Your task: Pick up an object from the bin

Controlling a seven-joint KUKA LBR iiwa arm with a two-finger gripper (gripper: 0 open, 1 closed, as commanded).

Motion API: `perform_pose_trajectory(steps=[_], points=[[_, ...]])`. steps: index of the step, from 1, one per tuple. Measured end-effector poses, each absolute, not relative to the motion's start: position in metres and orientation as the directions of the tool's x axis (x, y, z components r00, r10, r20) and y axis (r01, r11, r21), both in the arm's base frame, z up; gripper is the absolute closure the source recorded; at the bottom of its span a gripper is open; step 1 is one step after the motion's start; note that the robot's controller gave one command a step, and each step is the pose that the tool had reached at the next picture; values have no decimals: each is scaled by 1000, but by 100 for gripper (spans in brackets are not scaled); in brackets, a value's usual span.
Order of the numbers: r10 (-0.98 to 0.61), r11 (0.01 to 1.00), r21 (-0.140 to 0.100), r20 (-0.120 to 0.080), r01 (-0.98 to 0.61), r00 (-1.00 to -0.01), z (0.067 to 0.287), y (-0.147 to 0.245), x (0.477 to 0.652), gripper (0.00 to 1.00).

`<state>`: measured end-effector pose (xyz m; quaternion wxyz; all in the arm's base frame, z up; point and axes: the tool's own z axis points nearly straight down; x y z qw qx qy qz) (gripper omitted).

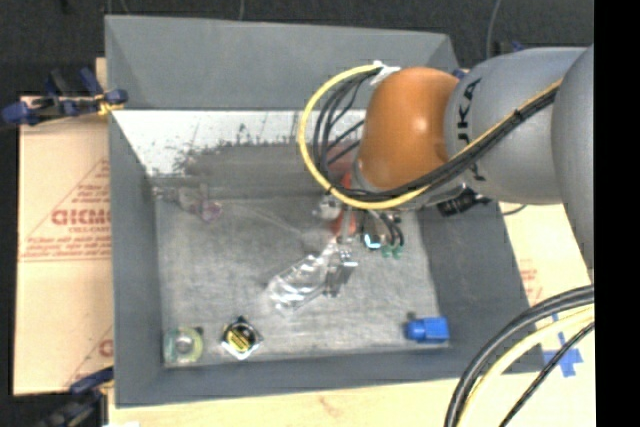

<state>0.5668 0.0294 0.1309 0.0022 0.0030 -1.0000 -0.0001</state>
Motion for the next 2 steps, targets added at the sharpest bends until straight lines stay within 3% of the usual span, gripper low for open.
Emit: perform_pose_trajectory(steps=[1,2], points=[[-449,894,-6,-12,-449,-894,74,35,558,0],[-445,895,-4,-7,-445,-895,76,34,560,0]])
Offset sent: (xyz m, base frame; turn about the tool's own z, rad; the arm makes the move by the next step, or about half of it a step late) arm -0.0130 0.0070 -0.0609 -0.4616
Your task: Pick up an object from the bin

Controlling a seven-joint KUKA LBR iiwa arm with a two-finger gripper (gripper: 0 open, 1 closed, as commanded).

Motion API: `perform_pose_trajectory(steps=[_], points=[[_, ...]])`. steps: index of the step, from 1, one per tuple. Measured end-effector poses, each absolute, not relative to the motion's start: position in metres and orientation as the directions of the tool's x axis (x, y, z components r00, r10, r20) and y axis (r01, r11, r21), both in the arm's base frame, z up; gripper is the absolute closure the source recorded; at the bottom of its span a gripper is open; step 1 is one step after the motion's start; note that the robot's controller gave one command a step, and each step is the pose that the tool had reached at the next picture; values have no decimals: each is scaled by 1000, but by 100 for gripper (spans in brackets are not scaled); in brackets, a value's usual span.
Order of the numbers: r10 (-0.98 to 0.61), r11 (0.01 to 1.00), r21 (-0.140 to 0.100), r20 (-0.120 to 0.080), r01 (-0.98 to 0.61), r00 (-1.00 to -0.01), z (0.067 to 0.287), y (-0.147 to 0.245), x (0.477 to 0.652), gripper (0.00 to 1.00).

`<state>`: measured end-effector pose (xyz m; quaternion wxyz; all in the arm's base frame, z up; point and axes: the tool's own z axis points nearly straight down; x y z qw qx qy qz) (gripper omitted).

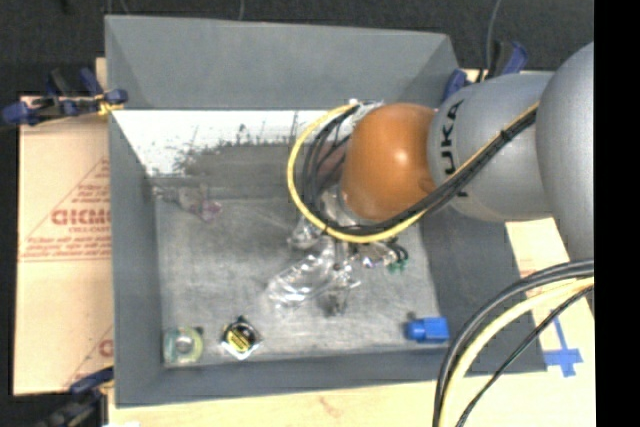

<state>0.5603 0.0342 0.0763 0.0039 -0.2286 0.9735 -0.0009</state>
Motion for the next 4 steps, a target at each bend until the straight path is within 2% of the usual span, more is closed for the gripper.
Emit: perform_pose_trajectory(steps=[3,4], points=[[-433,901,-1,-15,-433,-901,80,35,566,0],[-432,902,-3,-19,-432,-902,82,35,568,100]])
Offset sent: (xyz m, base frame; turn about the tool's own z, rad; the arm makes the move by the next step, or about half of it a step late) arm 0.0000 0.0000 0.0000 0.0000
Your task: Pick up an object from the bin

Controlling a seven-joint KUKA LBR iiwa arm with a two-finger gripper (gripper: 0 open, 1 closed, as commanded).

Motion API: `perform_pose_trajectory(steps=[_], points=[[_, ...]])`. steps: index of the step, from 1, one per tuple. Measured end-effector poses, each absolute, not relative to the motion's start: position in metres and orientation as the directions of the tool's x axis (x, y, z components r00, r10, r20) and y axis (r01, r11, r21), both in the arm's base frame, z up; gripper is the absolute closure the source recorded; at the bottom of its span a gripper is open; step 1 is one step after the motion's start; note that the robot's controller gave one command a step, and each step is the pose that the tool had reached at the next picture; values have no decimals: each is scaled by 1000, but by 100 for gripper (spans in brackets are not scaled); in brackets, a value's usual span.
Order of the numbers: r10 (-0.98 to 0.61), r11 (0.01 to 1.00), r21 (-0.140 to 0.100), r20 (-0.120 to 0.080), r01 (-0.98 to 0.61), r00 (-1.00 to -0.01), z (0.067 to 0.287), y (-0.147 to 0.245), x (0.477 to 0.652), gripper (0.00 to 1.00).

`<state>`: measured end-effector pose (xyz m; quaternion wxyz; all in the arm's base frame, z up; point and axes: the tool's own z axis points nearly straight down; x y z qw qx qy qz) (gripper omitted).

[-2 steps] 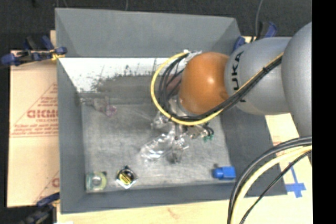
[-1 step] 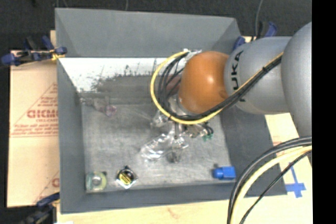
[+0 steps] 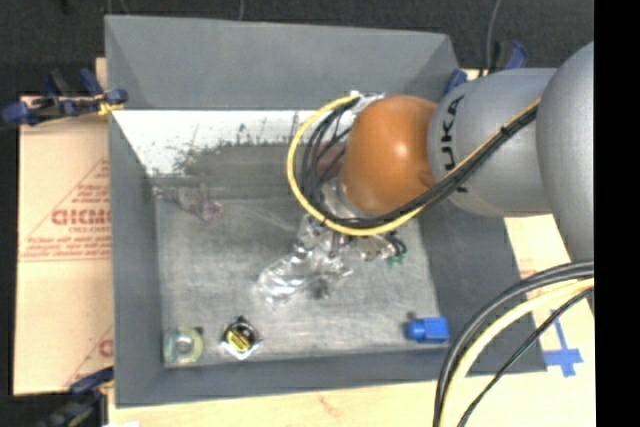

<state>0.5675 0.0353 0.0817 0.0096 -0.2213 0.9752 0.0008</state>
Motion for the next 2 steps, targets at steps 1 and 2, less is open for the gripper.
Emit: perform_pose_trajectory(steps=[1,2], points=[[-427,904,-2,-9,-427,-904,102,35,569,100],[-422,906,-5,-8,-422,-906,190,34,571,100]])
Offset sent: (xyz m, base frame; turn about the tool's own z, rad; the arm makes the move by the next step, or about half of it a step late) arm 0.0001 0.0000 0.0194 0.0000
